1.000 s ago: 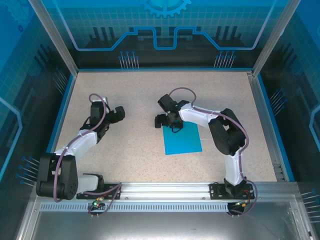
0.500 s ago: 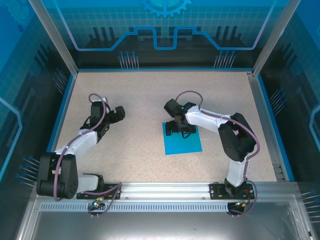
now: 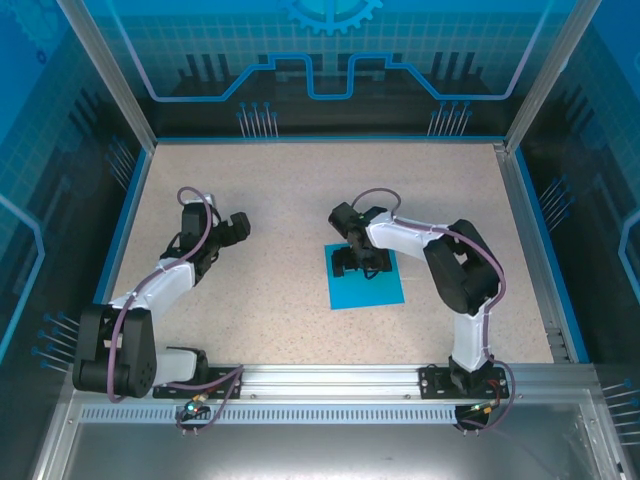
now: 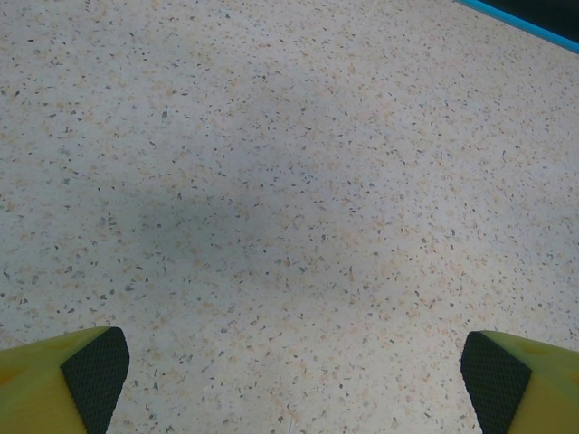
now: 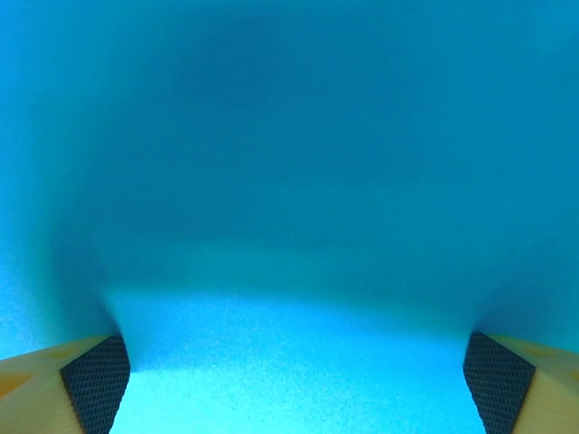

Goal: Fold a paper plane with a square sheet of paper (pick it up from the middle)
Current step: Fold the square sheet of paper in half at the center of the table.

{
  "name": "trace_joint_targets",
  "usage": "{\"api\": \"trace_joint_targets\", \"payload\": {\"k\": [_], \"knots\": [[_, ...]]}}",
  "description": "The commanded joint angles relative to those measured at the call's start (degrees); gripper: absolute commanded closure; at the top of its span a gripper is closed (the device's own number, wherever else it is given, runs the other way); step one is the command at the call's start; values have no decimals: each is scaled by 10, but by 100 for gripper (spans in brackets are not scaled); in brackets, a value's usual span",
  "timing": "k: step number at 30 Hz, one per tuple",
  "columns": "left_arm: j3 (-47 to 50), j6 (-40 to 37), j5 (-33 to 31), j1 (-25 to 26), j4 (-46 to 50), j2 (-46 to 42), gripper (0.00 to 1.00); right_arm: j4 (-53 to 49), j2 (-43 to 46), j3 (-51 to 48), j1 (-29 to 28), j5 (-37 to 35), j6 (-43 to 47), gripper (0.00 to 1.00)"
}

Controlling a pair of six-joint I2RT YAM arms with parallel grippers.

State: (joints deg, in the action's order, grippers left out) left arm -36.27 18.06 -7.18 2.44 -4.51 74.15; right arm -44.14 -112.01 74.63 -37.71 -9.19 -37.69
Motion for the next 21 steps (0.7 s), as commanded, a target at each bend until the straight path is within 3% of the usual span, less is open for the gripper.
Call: {"api": "trace_joint_targets", "payload": {"k": [1,21], "knots": [[-21,1,2,5,6,5,2,-23,-26,-10,10,-8,-11,0],[-24,0,2,5,7,8,2,10,-76,-42,17,13,-17,9]]}}
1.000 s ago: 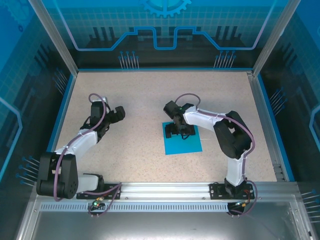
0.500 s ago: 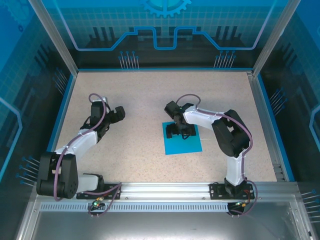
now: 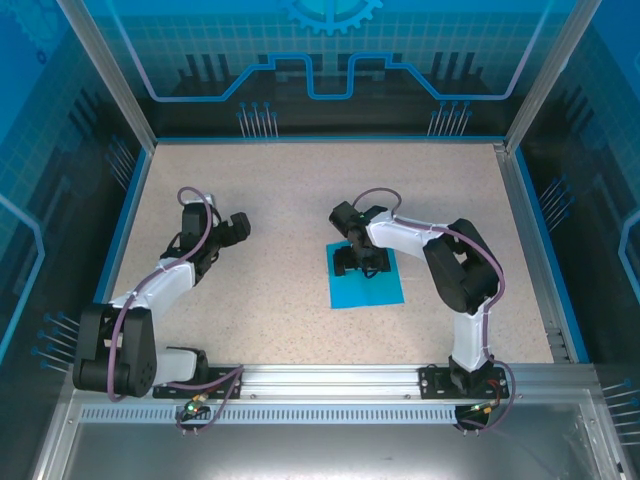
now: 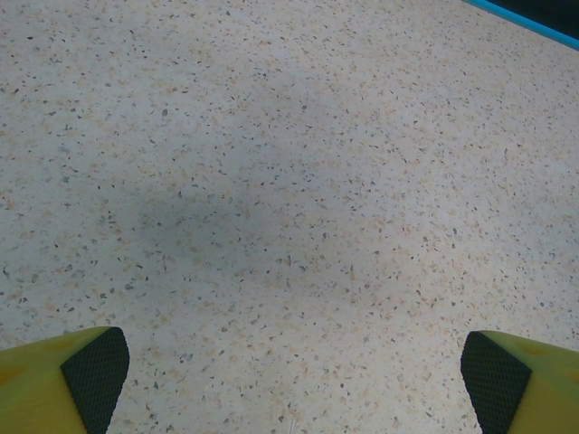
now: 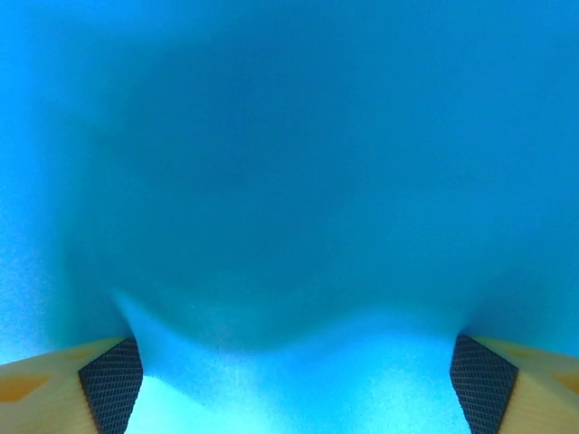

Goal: Fold a paper plane with a square sheet of paper (pick it up from the middle)
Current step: Fold the square sheet of paper in half at the center of the table.

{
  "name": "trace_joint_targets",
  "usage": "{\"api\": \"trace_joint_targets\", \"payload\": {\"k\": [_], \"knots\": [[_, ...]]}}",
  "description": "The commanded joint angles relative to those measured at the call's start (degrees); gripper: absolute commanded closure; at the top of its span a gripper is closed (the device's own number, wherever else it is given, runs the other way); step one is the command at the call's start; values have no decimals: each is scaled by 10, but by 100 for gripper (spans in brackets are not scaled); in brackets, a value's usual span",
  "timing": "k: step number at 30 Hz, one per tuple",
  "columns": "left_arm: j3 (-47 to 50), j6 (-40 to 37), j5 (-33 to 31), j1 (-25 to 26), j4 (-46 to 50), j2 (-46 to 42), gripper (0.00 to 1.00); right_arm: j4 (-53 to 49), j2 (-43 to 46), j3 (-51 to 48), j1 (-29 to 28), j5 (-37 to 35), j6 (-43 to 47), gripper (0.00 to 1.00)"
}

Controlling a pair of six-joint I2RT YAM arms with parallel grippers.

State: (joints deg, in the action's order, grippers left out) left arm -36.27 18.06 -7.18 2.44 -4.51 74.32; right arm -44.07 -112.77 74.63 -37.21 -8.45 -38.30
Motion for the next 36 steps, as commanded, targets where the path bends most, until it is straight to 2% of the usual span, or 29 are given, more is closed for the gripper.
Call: {"api": "trace_joint_targets", "payload": {"k": [1,7,11,16,19,23,28,36], "knots": [[-23,1,2,5,8,6,2,10,-66,-42,12,7,-11,10],[-24,0,2,5,8,6,1,21,-43,-47,14,16,-13,13],[-24,0,8,5,8,7,1,47,-16,-53,14,38,-13,20],[-24,21,34,5,8,10,1,92,12,-60,14,84,-36,45],[-22,48,69,7,4,13,2,130,32,-67,13,115,-51,54],[-14,86,107,27,-4,13,2,190,64,-77,7,172,-64,59],[7,139,140,67,-20,14,2,321,111,-113,4,275,-99,67],[40,173,172,114,-38,-9,5,479,158,-180,16,356,-165,69]]}}
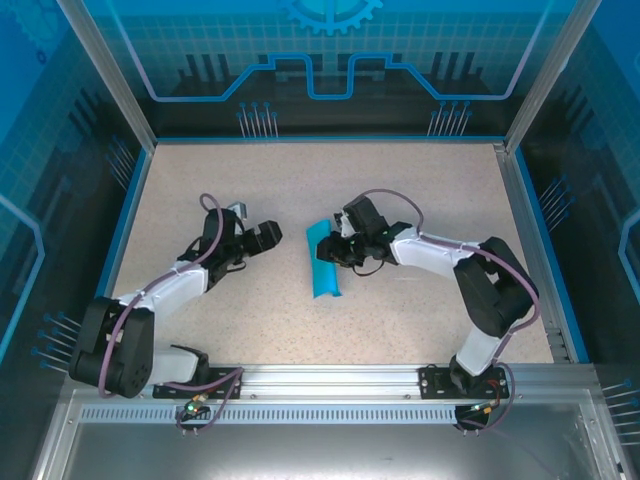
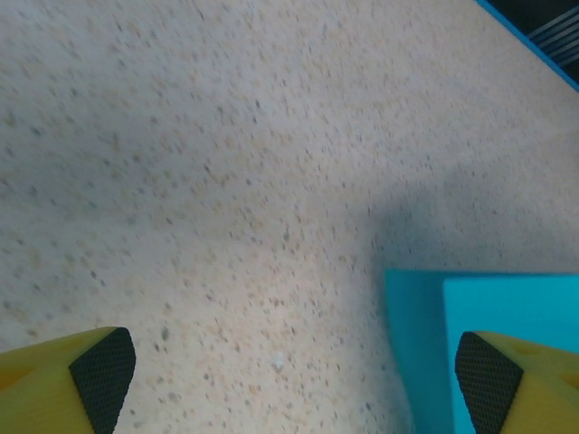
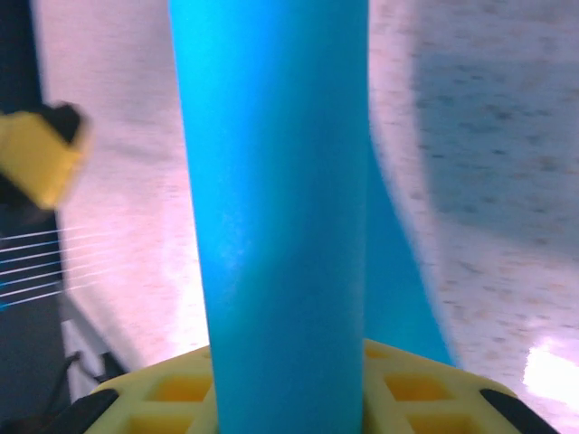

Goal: Fold a paper plane with a square sheet of paper (pick it up from the middle)
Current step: Fold the square sheet of paper in half at the center of the table.

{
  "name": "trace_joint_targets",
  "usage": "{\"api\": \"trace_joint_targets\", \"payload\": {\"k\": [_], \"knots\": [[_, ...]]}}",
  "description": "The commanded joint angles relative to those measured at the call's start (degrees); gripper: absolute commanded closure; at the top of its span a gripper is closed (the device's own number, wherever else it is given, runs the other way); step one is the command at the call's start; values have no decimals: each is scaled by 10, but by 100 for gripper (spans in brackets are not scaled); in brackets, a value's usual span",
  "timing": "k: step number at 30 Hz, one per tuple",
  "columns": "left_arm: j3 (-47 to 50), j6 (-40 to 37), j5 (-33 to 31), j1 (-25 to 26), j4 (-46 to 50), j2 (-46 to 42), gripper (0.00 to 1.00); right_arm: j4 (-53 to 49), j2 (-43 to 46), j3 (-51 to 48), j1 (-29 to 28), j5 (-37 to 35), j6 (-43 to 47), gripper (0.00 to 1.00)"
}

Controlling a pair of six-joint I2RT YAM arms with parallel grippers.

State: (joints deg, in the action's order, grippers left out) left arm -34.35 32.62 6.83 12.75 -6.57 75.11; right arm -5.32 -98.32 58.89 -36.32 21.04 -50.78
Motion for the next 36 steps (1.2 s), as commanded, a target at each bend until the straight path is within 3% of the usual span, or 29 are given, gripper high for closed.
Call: {"api": "trace_joint_targets", "payload": {"k": [1,6,12,19,26,31,36], "knots": [[26,33,38,14,-23,-20,5,108,13,-33,12,70,-49,69],[49,58,63,38,-46,-31,9,73,-3,-56,27,50,-24,69],[66,73,62,52,-46,-36,11,-24,-25,-43,28,-25,31,65],[66,65,59,58,-59,-37,11,-136,-42,4,11,-140,73,52],[60,61,66,64,-62,-30,12,-167,-43,23,-9,-192,77,42],[58,70,83,68,-66,-23,19,-183,-51,32,-10,-213,56,43],[51,96,138,70,-104,9,36,-195,-69,46,-10,-212,49,43]]}}
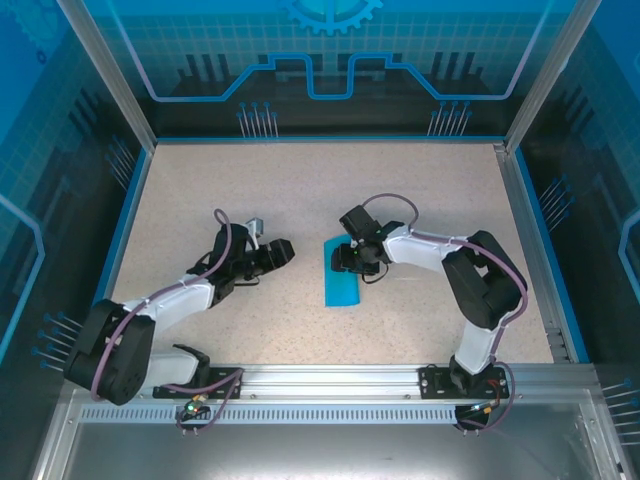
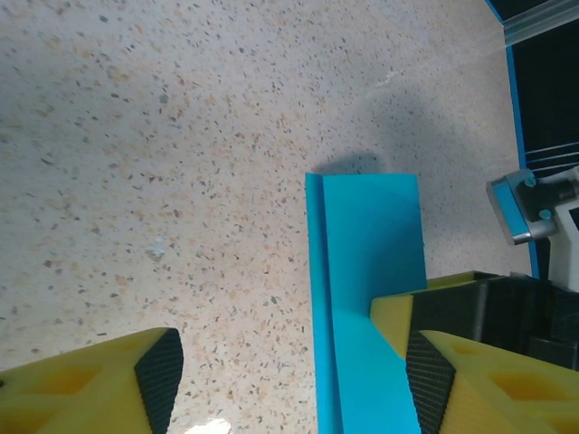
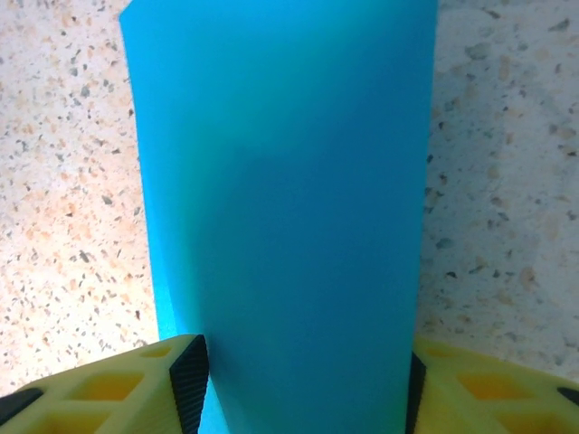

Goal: Fold a paper plane with a square sheet of paper (pick it up from the middle)
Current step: Fold the square sheet of paper in half at the center of the table, then hold the square sheet of paper at the center of the table.

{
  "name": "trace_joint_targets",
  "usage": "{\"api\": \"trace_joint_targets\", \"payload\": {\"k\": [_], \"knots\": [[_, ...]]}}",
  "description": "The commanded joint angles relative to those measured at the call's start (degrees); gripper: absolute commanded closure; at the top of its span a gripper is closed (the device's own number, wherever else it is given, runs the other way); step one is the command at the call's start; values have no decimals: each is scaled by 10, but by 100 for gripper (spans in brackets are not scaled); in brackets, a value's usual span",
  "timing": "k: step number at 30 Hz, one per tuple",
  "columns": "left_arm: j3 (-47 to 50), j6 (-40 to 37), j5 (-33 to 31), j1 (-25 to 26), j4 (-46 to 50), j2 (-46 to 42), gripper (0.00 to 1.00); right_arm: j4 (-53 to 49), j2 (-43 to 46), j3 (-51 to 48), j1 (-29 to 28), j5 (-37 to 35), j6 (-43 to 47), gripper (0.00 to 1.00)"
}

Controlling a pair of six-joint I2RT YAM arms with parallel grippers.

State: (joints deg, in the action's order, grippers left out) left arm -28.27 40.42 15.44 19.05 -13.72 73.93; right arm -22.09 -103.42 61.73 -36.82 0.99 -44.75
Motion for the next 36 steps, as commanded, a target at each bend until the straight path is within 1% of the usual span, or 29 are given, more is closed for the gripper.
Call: {"api": "trace_joint_targets", "payload": {"k": [1,3,7,11,15,20,25,32,36], "knots": [[-14,24,65,8,-42,29,40,-28,-20,18,-5,-11,-13,43],[-32,31,92,15,-50,58,48,-30,-24,20,-6,-11,-18,42],[-63,51,120,28,-71,105,63,-32,-30,21,-5,-8,-22,42],[-110,67,140,40,-71,165,74,-33,-35,19,-6,-3,-17,42],[-156,69,143,52,-56,219,84,-35,-40,19,-7,1,-11,42],[-205,65,148,64,-28,275,91,-42,-49,23,-11,-2,0,40],[-244,53,139,67,9,314,95,-47,-59,29,-17,-4,10,39],[-278,50,139,68,22,358,100,-47,-63,28,-21,-5,23,39],[-295,44,137,68,41,375,100,-45,-63,27,-23,-1,25,39]]}}
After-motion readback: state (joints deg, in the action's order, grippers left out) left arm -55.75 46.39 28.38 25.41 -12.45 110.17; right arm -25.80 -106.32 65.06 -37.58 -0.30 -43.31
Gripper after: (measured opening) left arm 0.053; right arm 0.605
